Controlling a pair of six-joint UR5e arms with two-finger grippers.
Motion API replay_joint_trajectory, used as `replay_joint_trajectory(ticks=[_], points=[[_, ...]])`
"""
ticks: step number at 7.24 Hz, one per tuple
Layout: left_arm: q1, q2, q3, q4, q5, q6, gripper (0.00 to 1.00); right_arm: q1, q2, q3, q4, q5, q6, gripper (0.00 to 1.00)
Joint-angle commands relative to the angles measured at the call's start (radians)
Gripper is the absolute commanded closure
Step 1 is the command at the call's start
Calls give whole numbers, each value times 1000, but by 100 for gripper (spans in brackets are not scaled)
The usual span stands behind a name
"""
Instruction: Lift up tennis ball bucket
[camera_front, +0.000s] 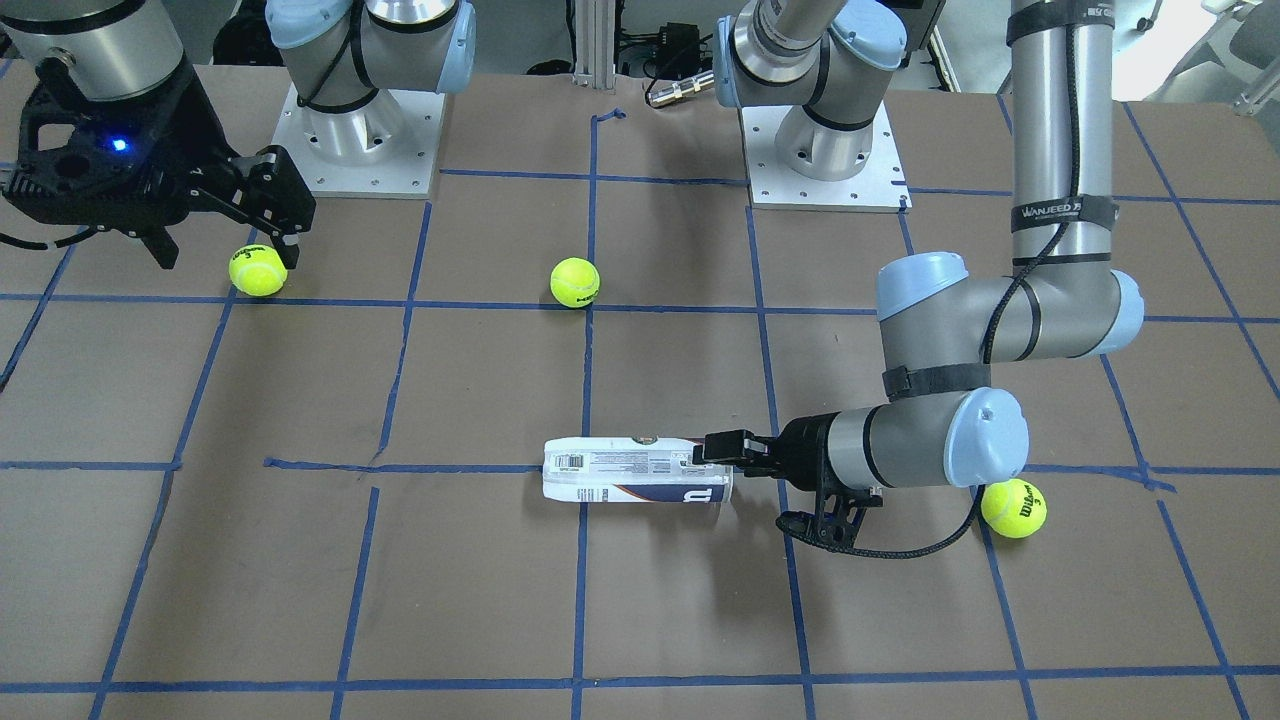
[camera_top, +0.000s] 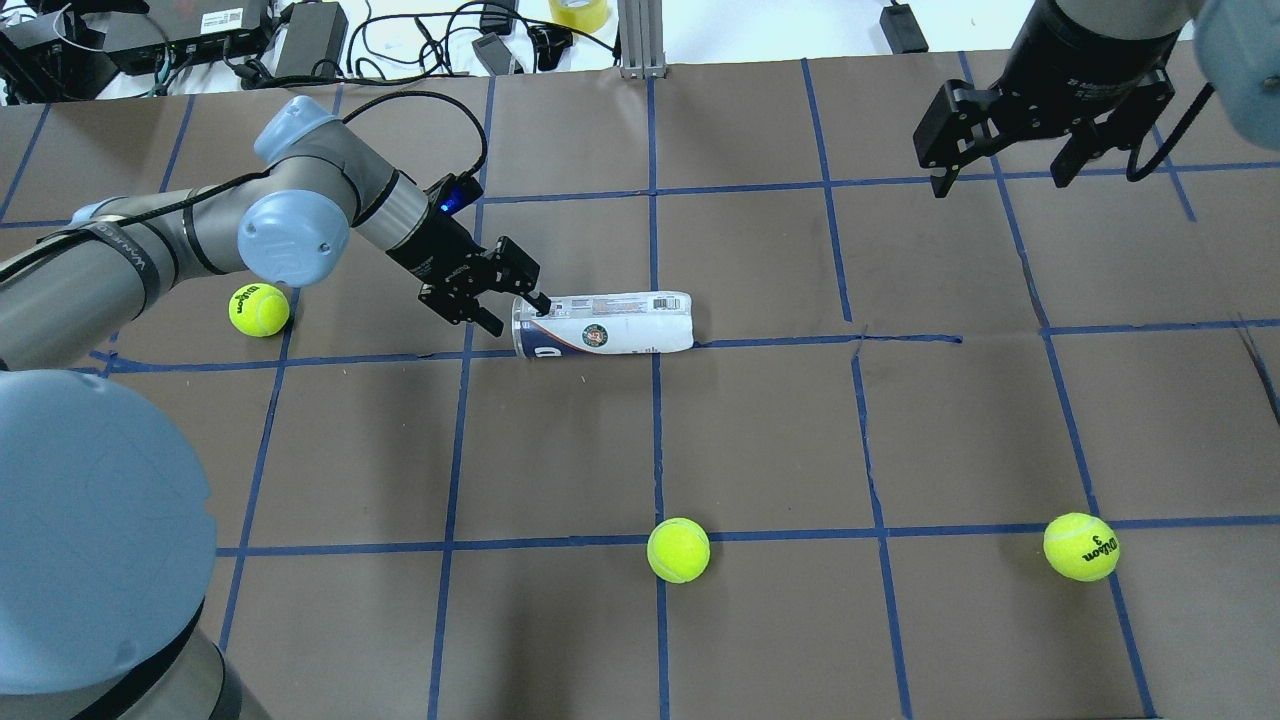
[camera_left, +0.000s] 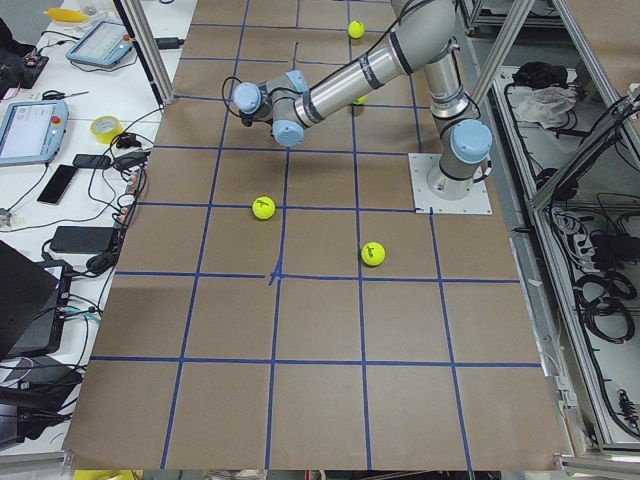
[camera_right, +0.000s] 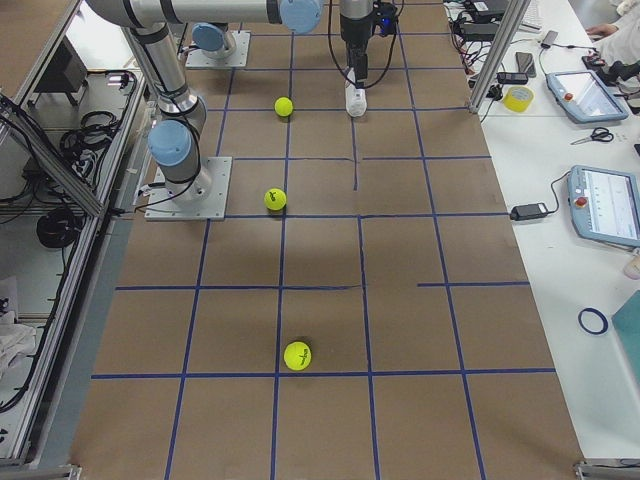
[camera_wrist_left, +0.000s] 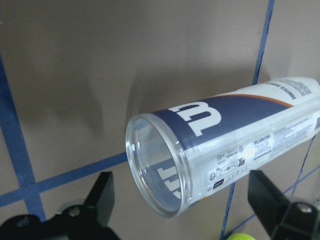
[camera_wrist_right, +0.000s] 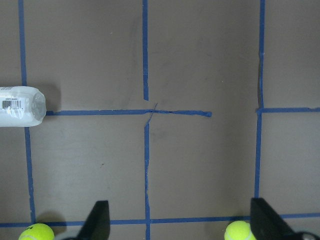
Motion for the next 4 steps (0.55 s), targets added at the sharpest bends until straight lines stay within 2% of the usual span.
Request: replay_joint_trajectory(ticks=[1, 3, 4], points=[[-11, -9, 0, 3, -1, -17, 30, 4, -6, 12, 1, 100, 60, 0], [-13, -7, 6, 1, -19, -21, 33, -3, -16, 47, -24, 100, 52, 0], [-12, -7, 7, 1, -65, -23, 47, -13, -14, 61, -16, 100, 58, 0]])
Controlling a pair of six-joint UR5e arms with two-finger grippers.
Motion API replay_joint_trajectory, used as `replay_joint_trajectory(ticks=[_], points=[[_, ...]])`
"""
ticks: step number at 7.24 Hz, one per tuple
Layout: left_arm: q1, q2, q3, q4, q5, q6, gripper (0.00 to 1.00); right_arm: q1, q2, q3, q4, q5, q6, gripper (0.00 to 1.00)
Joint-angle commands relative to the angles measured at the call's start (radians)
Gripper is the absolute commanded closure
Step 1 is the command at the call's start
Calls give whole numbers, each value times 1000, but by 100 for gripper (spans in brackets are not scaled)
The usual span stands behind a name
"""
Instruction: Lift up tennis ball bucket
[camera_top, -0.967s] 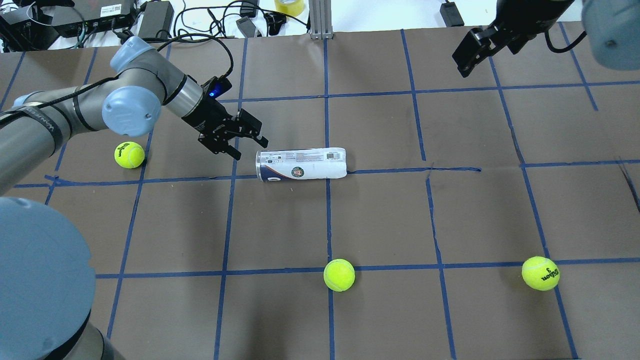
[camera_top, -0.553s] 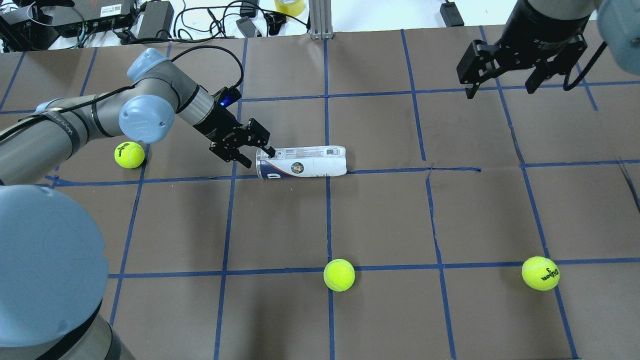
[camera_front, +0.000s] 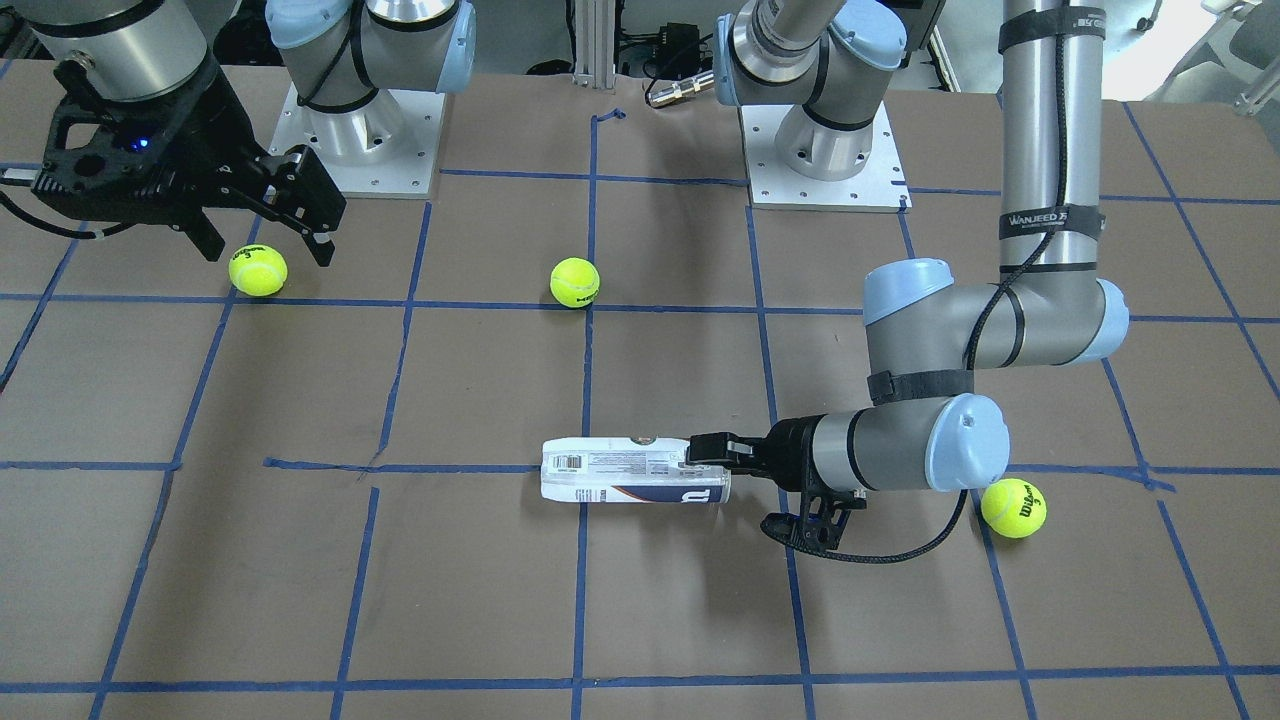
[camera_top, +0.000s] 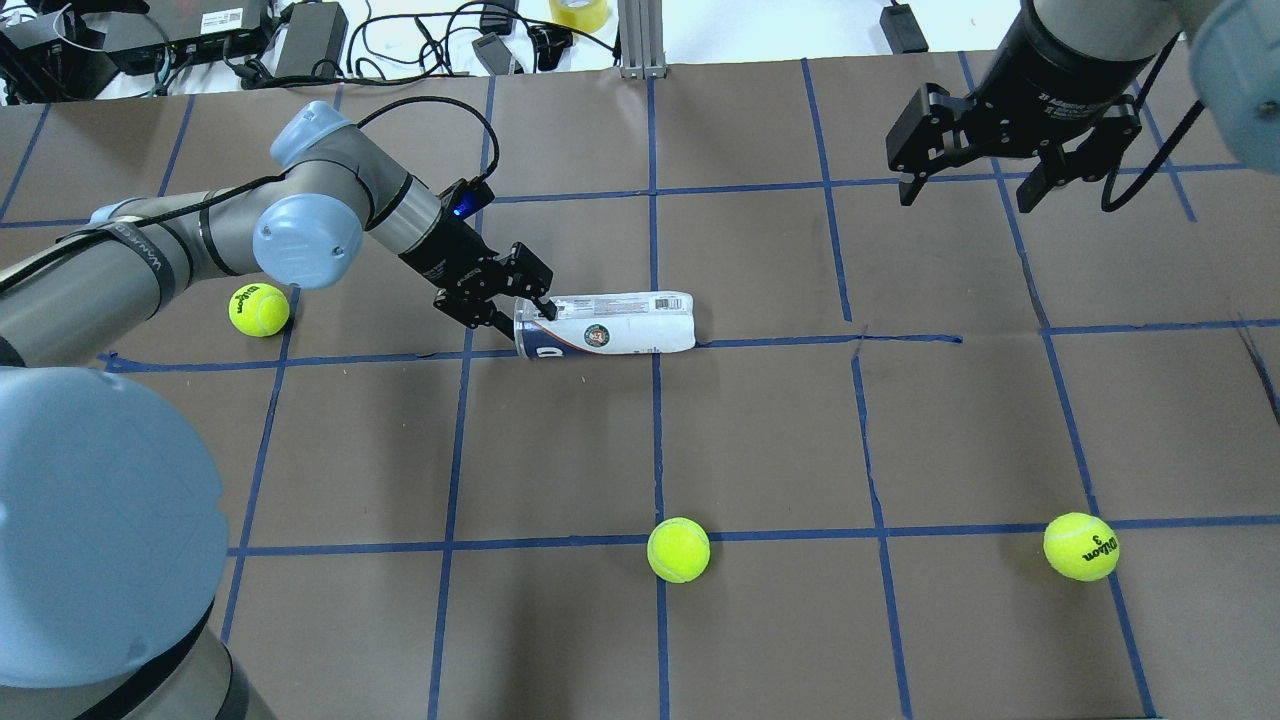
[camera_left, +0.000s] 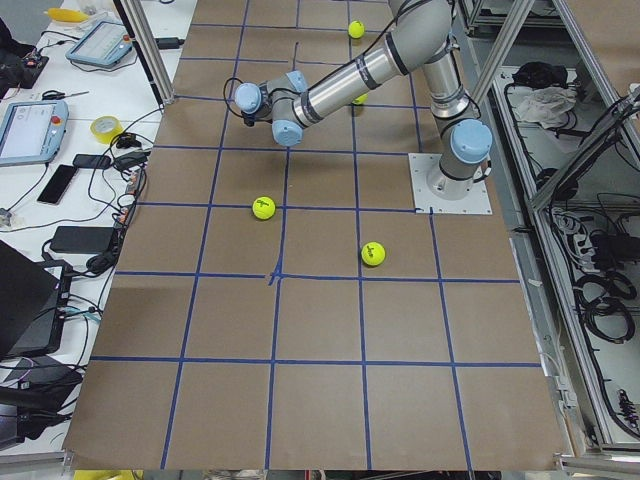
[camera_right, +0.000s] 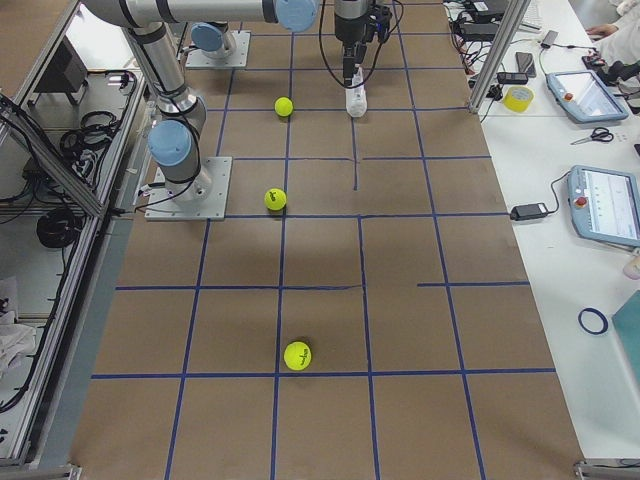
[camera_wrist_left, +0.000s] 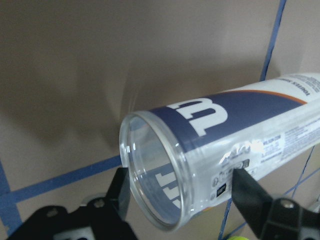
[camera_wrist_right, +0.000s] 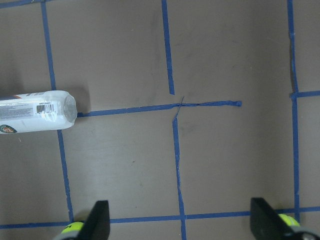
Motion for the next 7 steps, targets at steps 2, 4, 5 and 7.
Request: replay_joint_trajectory(ticks=[2, 4, 5, 7], points=[[4, 7, 6, 0, -106, 11, 52, -6, -3, 31, -34, 65, -1, 0], [8, 16, 6, 1, -115, 8, 67, 0, -17, 40, -37, 70, 2, 0], [10, 28, 11, 0, -122, -1, 69, -6, -12, 44, -45, 67, 2, 0], [8, 31, 35, 0, -176, -45, 89, -5, -44, 44, -45, 56, -1, 0]])
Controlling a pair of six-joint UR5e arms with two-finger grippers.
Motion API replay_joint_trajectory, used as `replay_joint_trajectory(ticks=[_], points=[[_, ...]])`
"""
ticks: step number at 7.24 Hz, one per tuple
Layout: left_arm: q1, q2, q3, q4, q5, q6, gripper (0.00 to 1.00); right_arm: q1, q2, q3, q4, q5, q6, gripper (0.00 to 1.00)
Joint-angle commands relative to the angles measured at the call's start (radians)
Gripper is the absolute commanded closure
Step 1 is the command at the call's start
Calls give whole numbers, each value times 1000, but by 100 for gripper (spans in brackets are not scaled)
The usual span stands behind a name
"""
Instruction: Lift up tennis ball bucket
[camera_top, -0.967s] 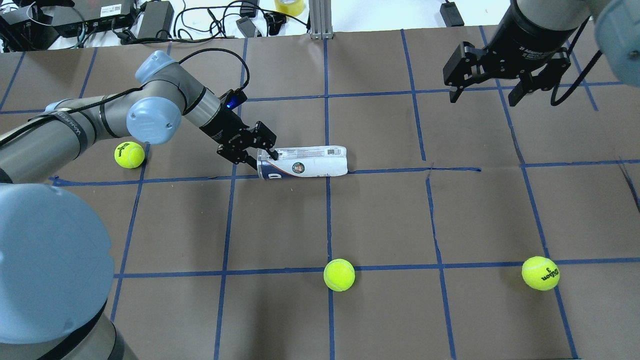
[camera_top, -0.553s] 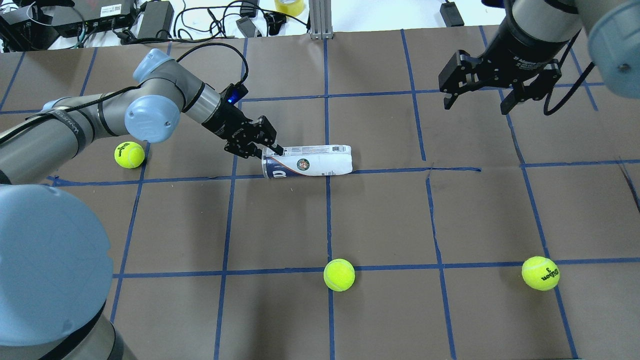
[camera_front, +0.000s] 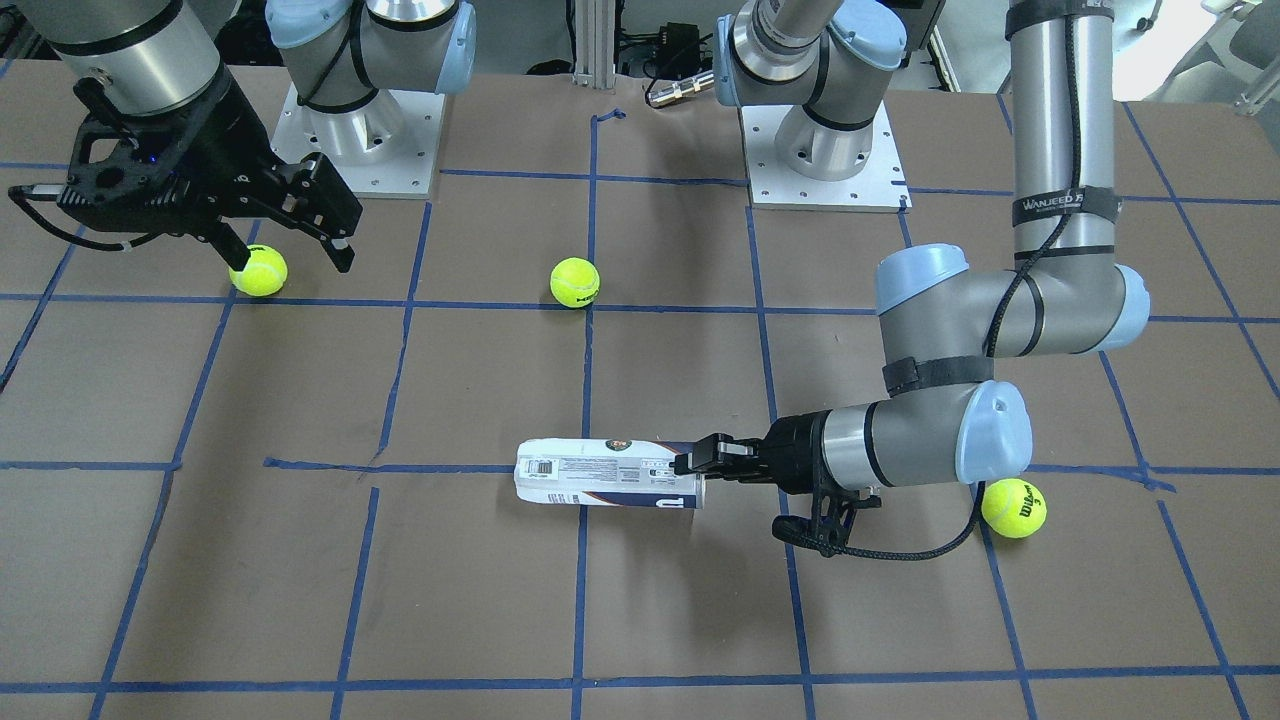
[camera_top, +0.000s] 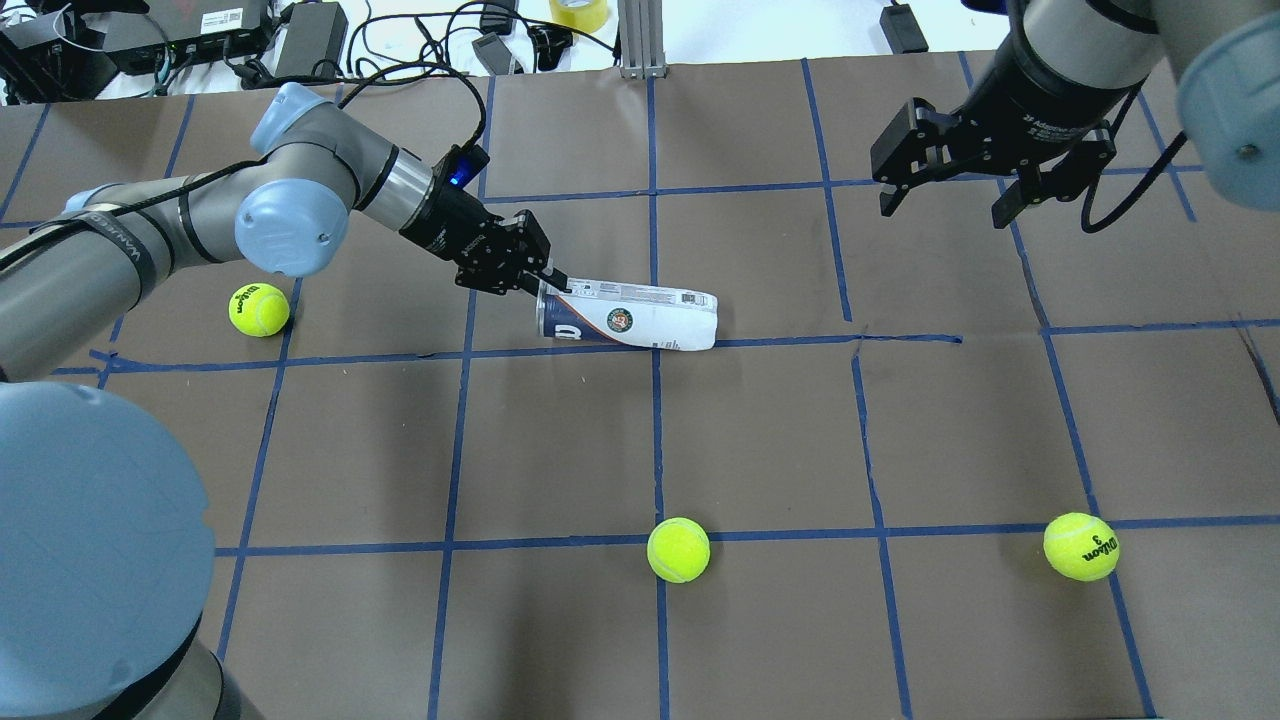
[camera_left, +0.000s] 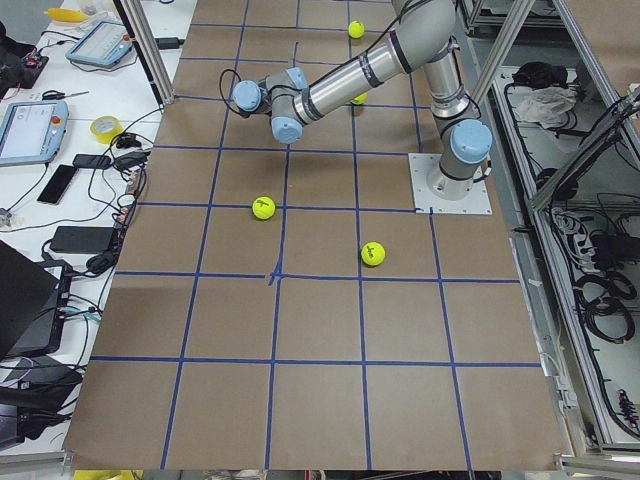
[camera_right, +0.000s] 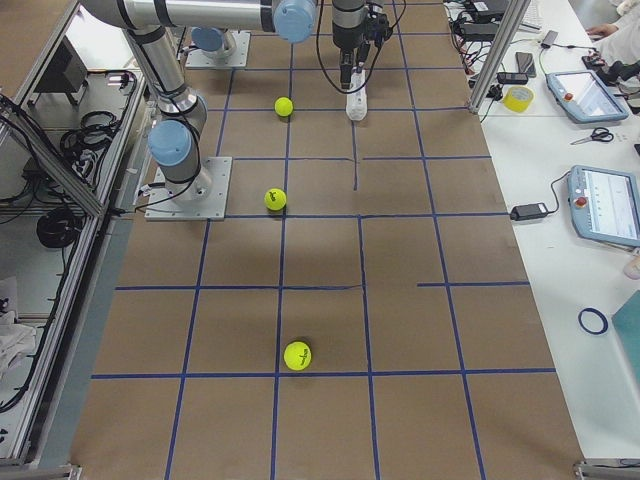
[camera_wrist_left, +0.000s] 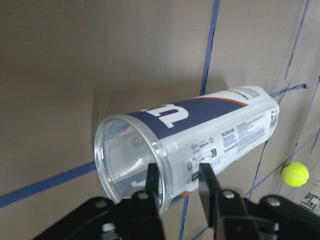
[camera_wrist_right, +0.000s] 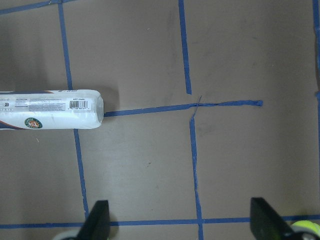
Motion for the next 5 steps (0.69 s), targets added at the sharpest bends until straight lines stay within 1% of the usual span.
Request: replay_joint_trajectory(ticks=[1, 2, 3, 4, 5], points=[[0, 7, 11, -2, -21, -27, 100, 0, -57, 0, 12, -31, -11, 0], [0, 8, 12, 0, -24, -67, 100, 11, -95, 0, 14, -51, -46, 0], [-11, 30, 14, 0, -24, -129, 100, 10, -94, 1, -3, -55, -41, 0], [-20, 68, 15, 1, -18, -200, 100, 8, -103, 0, 0, -101, -35, 0], [-23, 121, 46, 7, -26, -286, 100, 5, -99, 1, 14, -97, -41, 0]])
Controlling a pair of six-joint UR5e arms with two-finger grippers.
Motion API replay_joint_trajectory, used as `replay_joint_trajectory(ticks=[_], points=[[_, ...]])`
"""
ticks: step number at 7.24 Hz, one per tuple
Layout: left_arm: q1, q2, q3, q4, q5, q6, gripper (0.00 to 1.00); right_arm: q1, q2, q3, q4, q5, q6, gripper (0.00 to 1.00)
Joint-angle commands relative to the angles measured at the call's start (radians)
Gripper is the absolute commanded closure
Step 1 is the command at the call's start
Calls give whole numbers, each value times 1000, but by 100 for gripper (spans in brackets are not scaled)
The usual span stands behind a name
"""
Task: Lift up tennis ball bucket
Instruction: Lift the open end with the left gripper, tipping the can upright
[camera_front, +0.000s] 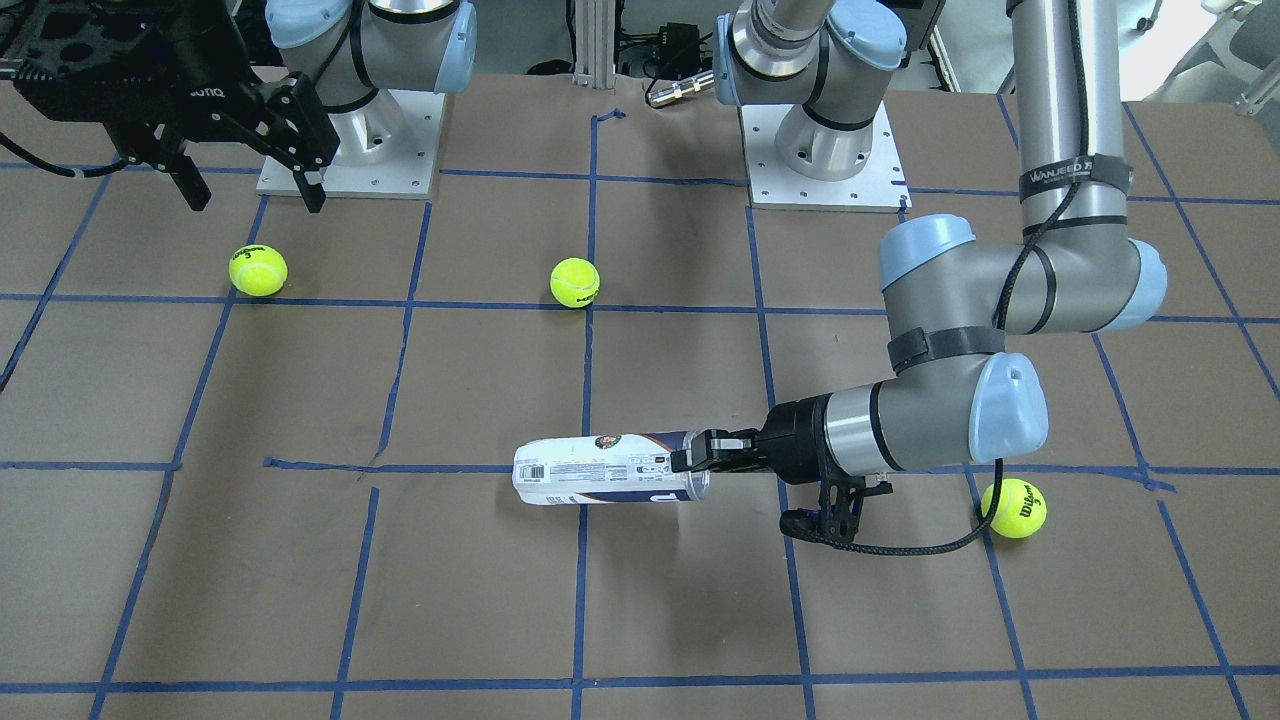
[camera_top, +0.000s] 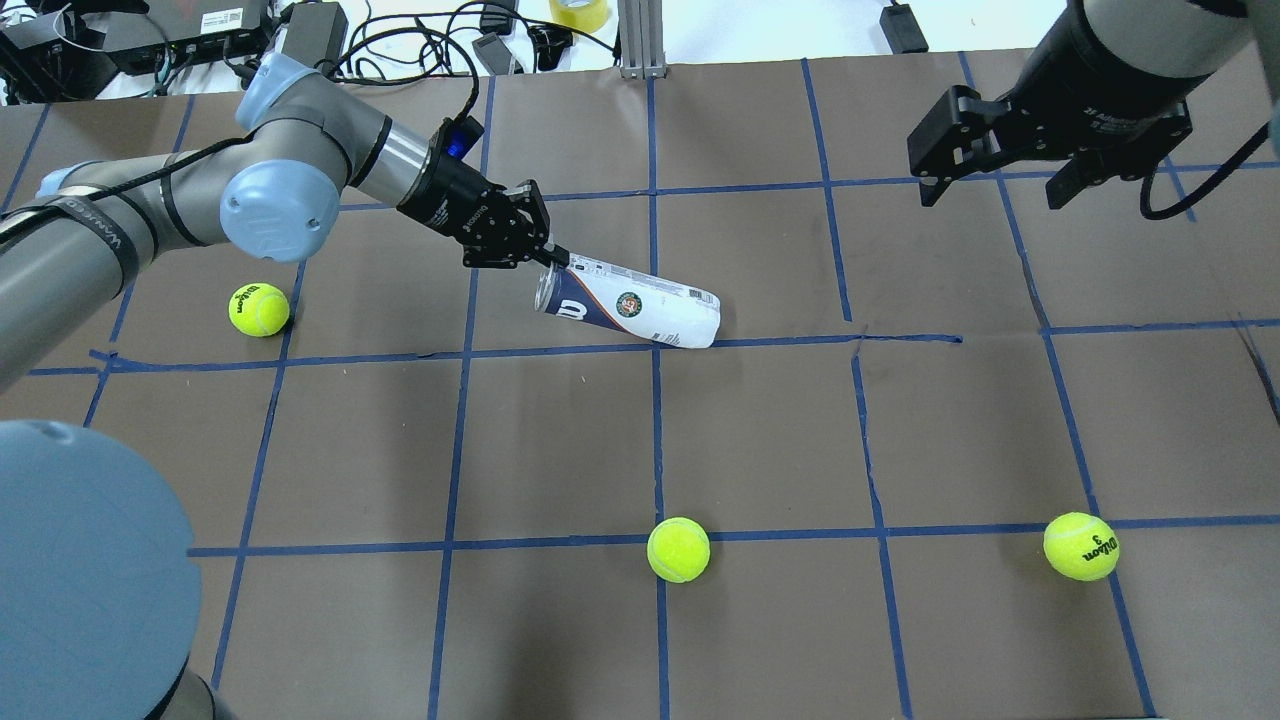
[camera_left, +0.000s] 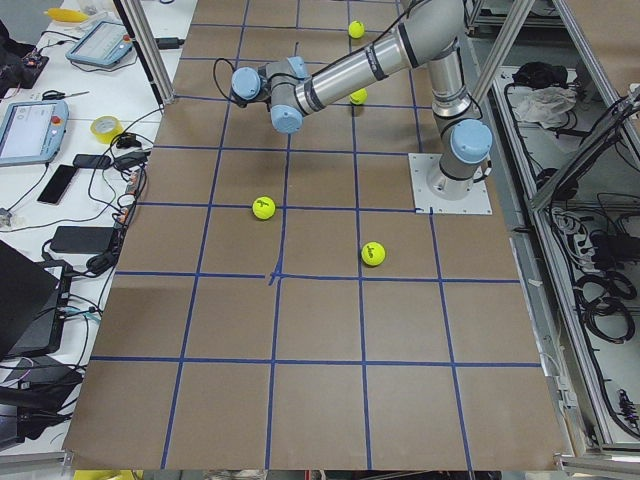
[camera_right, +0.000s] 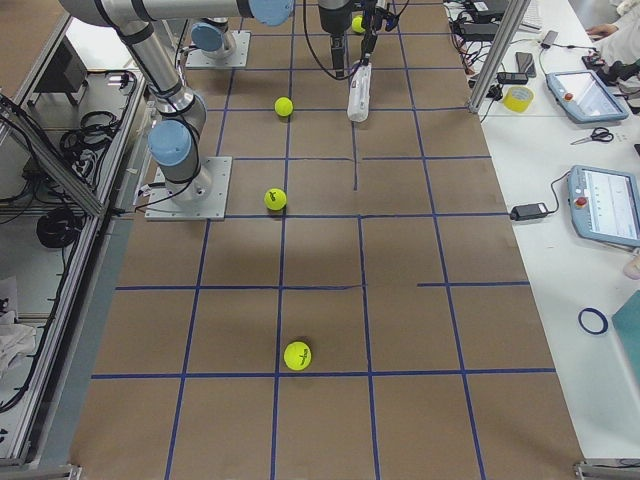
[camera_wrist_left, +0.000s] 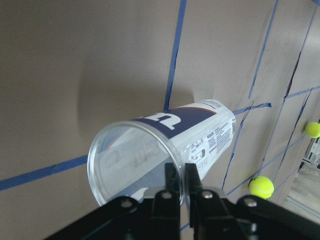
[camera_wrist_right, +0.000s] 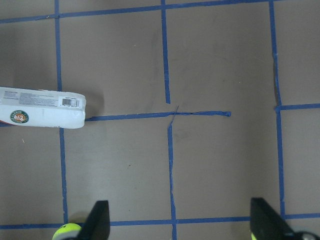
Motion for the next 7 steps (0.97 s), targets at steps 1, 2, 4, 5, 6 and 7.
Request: replay_joint_trajectory(ticks=[1, 2, 4, 5, 6, 7], points=[[-11, 91, 77, 2, 10, -148, 100, -4, -4, 1, 11, -13, -8, 0], [-45, 123, 111, 7, 119, -181, 100, -7, -3, 1, 13, -24, -8, 0], [-129, 124, 206, 8, 453, -183, 100, -6, -3, 1, 11, -27, -8, 0], [-170, 118, 219, 8, 576, -166, 100, -6, -6, -1, 11, -25, -10, 0], [-210, 104, 224, 10, 677, -149, 100, -6, -6, 1, 13, -21, -8, 0], [-241, 89, 224, 19, 765, -70, 100, -7, -4, 1, 13, -27, -10, 0]])
